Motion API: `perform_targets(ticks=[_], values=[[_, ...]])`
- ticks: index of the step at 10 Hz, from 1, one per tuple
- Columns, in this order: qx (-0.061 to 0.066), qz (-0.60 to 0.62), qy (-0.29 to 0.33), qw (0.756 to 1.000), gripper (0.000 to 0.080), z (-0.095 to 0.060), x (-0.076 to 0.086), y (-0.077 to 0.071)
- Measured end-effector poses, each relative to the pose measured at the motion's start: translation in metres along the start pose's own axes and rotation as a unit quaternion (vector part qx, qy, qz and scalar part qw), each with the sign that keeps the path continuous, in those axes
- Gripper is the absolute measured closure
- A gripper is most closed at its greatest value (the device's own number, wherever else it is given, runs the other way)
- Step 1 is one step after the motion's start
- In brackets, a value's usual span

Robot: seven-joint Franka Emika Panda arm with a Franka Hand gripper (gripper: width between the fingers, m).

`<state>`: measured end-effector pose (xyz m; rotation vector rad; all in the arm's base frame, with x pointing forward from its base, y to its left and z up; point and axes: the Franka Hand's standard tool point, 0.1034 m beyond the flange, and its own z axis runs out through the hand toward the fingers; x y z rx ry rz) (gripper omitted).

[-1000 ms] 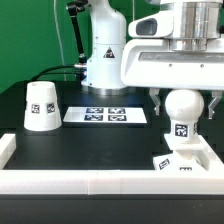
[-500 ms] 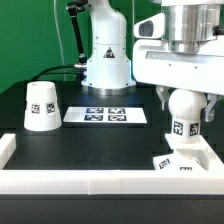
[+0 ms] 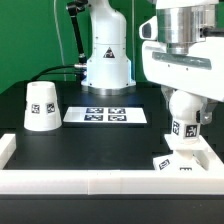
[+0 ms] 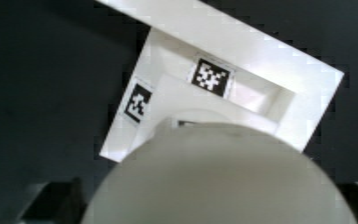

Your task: Assemble lamp

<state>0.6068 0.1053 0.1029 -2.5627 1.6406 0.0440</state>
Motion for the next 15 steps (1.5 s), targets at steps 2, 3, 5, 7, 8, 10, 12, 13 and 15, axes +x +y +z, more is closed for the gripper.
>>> perform_targets(ticks=[2,3,5,7,8,10,12,13,15], values=[[-0.001,-0.068,0.001,0.998,0.0103,-0.0002,-0.0005,-0.0002],[0.000,-0.107,0.002,0.994,0.0103,-0.0005,-0.0013,-0.0011],[0.006,-0.230,0.006,0.973,0.0101,-0.0010,-0.0008,-0.0030],[0.005,-0.329,0.006,0.944,0.0101,-0.0014,-0.0015,-0.0033],[0.006,-0.361,0.007,0.933,0.0101,-0.0035,-0.0030,-0.0042],[0.005,-0.423,0.008,0.906,0.0101,-0.0038,-0.0030,-0.0040],[0.004,-0.473,0.008,0.881,0.0101,-0.0037,-0.0024,-0.0038],[0.003,-0.515,0.010,0.857,0.0101,-0.0042,-0.0015,-0.0037],[-0.008,-0.613,0.021,0.790,0.0101,-0.0074,0.0014,-0.0048]])
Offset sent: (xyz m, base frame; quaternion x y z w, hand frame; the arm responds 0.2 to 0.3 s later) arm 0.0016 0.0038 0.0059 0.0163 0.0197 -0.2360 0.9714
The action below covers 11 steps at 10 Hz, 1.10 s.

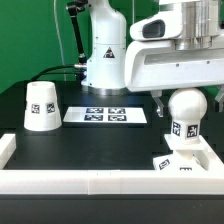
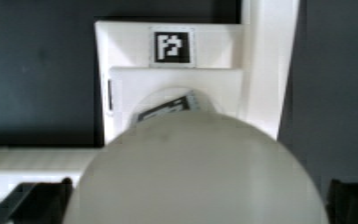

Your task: Assemble lamp

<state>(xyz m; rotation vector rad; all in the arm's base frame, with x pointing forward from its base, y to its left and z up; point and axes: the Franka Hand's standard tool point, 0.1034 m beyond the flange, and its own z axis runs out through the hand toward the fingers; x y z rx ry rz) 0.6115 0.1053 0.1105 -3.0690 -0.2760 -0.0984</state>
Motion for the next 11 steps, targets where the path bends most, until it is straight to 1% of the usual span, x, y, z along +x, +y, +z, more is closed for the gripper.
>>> perform_targets(ticks=[2,4,5,6,8,10,11], values=[[-0.010,-0.111,0.009,0.994,0.0101,-0.0009,0.0028,0.0020],[-0.014,-0.213,0.008,0.977,0.0101,-0.0004,0.0028,0.0038],[-0.018,-0.263,0.006,0.965,0.0101,-0.0003,0.0028,0.0036],[-0.017,-0.287,0.004,0.958,0.0101,-0.0007,0.0034,0.0018],[-0.028,-0.374,-0.011,0.927,0.0101,-0.0001,0.0012,0.0015],[-0.032,-0.420,-0.017,0.907,0.0101,0.0004,0.0002,0.0014],[-0.036,-0.455,-0.021,0.890,0.0101,0.0004,0.0001,0.0034]])
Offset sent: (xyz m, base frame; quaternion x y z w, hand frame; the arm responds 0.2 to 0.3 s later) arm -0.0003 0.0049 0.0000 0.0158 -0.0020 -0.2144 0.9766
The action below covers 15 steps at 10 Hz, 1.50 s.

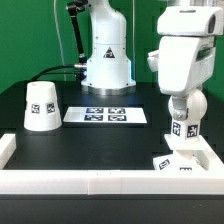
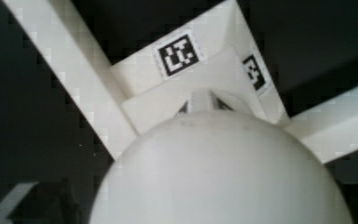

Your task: Assemble lamp

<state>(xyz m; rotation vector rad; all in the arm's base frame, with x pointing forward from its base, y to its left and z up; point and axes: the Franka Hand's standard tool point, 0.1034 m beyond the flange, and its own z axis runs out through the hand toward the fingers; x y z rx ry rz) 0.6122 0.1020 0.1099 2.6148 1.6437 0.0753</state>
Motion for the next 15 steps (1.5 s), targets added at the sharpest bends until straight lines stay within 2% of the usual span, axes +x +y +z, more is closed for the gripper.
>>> perform_targets(ticks=[2,3,6,7,8,12,15], values=[[-0.002,-0.021,-0.004,1.000,0.0101,0.0004,-0.0023,0.0012],[-0.002,-0.021,-0.004,1.000,0.0192,0.0006,-0.0024,0.0011],[-0.001,-0.007,-0.004,1.000,0.0223,0.0006,-0.0027,0.0012],[-0.001,0.012,-0.003,1.000,0.0223,0.0007,-0.0041,0.0021],[-0.001,0.087,-0.002,0.996,0.0223,0.0007,-0.0036,0.0017],[0.000,0.265,-0.003,0.964,0.0223,0.0006,-0.0031,0.0012],[-0.001,0.403,-0.002,0.915,0.0223,0.0003,-0.0027,0.0015]])
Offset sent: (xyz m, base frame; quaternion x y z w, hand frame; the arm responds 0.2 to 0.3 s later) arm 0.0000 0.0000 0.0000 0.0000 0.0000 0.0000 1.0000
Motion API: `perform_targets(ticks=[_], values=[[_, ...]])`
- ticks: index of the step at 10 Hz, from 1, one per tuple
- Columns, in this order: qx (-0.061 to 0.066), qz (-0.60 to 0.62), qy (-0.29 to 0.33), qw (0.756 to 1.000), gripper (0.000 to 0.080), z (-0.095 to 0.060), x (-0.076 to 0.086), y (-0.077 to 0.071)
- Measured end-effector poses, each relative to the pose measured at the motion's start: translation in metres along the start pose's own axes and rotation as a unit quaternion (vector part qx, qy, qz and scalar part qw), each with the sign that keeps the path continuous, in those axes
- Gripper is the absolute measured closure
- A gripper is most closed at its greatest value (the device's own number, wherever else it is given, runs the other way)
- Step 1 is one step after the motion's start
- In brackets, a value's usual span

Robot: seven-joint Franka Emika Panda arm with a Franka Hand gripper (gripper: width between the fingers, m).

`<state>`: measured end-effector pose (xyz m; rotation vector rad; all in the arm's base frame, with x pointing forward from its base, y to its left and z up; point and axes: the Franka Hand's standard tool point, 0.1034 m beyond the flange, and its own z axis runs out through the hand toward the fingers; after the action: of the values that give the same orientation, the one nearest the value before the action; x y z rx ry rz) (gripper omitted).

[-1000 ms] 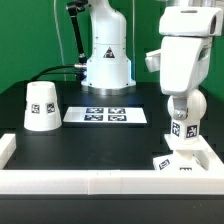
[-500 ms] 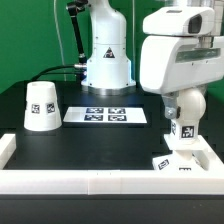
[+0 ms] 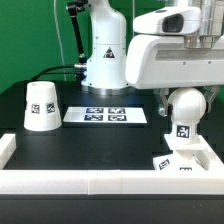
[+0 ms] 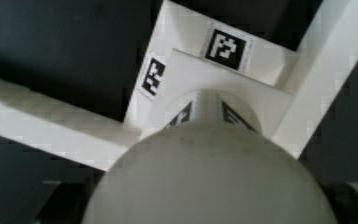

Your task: Assemble lamp

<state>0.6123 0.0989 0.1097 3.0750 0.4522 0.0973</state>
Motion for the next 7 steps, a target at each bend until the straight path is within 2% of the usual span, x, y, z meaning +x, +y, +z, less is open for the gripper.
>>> perform_targets(ticks=[3,7], values=[[-0.001,0.111,-0.001,0.994,0.0222,-0.0001,-0.0003,0.0006],[0.000,0.229,-0.001,0.973,0.0222,-0.0002,-0.0005,0.0014]])
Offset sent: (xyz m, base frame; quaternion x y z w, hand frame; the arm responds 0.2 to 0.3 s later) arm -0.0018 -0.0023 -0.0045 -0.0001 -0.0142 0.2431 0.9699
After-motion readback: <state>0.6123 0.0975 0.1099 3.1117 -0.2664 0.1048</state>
